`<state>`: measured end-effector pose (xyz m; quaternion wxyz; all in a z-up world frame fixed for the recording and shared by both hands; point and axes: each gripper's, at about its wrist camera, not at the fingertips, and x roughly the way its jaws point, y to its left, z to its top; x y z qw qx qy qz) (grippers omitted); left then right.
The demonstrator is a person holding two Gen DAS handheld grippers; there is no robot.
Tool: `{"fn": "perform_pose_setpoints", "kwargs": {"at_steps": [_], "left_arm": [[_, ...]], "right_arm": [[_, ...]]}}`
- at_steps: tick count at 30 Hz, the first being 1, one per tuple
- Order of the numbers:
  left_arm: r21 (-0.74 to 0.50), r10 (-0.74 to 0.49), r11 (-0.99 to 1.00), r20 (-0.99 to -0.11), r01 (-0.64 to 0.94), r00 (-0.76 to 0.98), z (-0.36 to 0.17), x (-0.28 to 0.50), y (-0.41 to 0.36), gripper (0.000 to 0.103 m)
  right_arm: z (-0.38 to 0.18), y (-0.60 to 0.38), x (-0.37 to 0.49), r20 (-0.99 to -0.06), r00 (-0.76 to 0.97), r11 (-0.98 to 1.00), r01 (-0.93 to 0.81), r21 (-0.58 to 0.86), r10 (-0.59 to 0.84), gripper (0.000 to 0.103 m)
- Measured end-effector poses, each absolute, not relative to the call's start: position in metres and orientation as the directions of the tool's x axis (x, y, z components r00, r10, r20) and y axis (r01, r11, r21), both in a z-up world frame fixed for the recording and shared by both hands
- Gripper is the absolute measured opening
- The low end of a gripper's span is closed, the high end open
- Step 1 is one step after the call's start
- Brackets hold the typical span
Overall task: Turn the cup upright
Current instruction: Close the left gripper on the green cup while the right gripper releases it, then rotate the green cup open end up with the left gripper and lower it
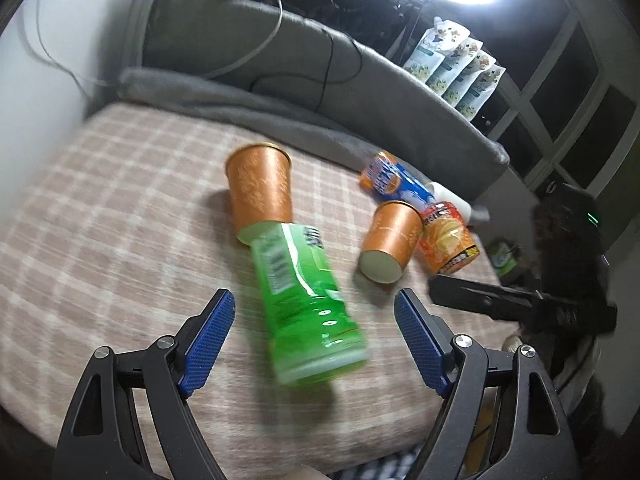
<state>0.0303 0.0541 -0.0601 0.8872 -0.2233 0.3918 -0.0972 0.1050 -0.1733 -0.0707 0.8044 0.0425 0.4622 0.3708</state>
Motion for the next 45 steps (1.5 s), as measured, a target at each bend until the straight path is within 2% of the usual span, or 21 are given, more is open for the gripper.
{"fn": "perform_pose_setpoints", "kwargs": {"at_steps": [3,7,13,17,21,28,39,43,45], "left_arm": [[-0.516,-0.393,0.856,-0.661,-0.007,0.639,-0.065,0.042,0.056,0.082],[-0.549,-0.419,0.835,-0.677,-0.036,0.605,-0.074,0.059,0.063,0.081],[-0.603,-0.483,0.795,-0.692,-0.064,0.536,-0.09,0.086,0.07,0.08],[-0.63,-0.524,0.773,-0.701,-0.076,0.483,-0.103,0.099,0.069,0.073],[-0.629,-0.532,0.774,-0.71,-0.076,0.461,-0.107,0.102,0.066,0.071],[-0.61,-0.523,0.789,-0.726,-0.068,0.446,-0.11,0.106,0.062,0.054],[-0.596,-0.527,0.801,-0.744,-0.051,0.411,-0.112,0.12,0.058,0.056],[-0.605,-0.543,0.794,-0.751,-0.06,0.375,-0.119,0.126,0.053,0.064],[-0.623,-0.564,0.78,-0.744,-0.064,0.359,-0.126,0.129,0.049,0.063]], "right_arm": [[-0.052,-0.185,0.084,-0.686,0.43,0.764,-0.573,0.295,0.587,0.091],[-0.037,-0.202,0.07,-0.646,0.549,0.815,-0.541,0.208,0.53,0.092],[-0.028,-0.234,0.054,-0.6,0.642,0.867,-0.455,0.203,0.477,0.092],[-0.026,-0.252,0.049,-0.581,0.676,0.887,-0.407,0.219,0.454,0.092],[-0.027,-0.263,0.05,-0.576,0.694,0.9,-0.372,0.227,0.433,0.092],[-0.032,-0.263,0.052,-0.579,0.698,0.906,-0.353,0.234,0.421,0.092],[-0.033,-0.266,0.052,-0.569,0.716,0.914,-0.331,0.235,0.405,0.092],[-0.036,-0.27,0.052,-0.573,0.716,0.916,-0.321,0.24,0.4,0.092],[-0.037,-0.271,0.052,-0.573,0.715,0.916,-0.319,0.243,0.401,0.092]]}}
